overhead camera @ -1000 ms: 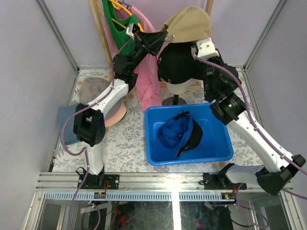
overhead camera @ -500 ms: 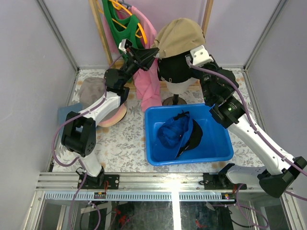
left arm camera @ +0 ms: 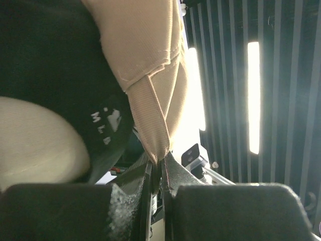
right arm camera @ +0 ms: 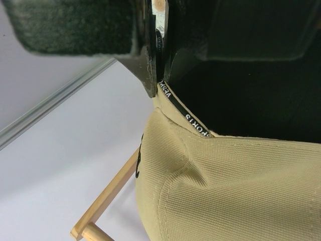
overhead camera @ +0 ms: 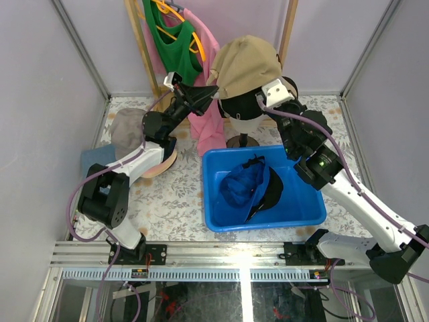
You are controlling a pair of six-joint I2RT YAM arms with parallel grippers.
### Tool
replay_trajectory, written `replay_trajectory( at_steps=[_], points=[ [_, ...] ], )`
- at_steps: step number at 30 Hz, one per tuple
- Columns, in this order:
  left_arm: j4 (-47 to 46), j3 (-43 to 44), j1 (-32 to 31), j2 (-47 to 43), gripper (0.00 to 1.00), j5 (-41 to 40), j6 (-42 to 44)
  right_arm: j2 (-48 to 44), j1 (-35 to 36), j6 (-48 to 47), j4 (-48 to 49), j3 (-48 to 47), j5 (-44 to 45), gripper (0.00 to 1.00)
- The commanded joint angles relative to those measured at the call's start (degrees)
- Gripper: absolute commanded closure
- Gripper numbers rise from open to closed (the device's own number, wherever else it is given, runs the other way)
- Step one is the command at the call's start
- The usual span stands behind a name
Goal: Stack the hats
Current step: Stack the hat on the hat.
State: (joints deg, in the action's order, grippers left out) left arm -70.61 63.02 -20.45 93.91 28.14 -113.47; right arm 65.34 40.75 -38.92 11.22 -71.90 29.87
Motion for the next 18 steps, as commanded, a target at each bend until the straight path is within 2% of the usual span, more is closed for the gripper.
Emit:
replay_trajectory(
  at_steps=[1, 18],
  points=[
    [-5.46, -3.15, 2.25, -1.38, 1.00, 1.93, 0.78, -4.56, 0.03, 1.83, 3.84, 1.63, 10.36, 1.00],
    [-6.83, -8.84, 2.25, -0.81, 1.00, 2.04, 1.58, -8.20, 1.38, 6.04, 1.17, 10.02, 12.14, 1.00]
  ],
)
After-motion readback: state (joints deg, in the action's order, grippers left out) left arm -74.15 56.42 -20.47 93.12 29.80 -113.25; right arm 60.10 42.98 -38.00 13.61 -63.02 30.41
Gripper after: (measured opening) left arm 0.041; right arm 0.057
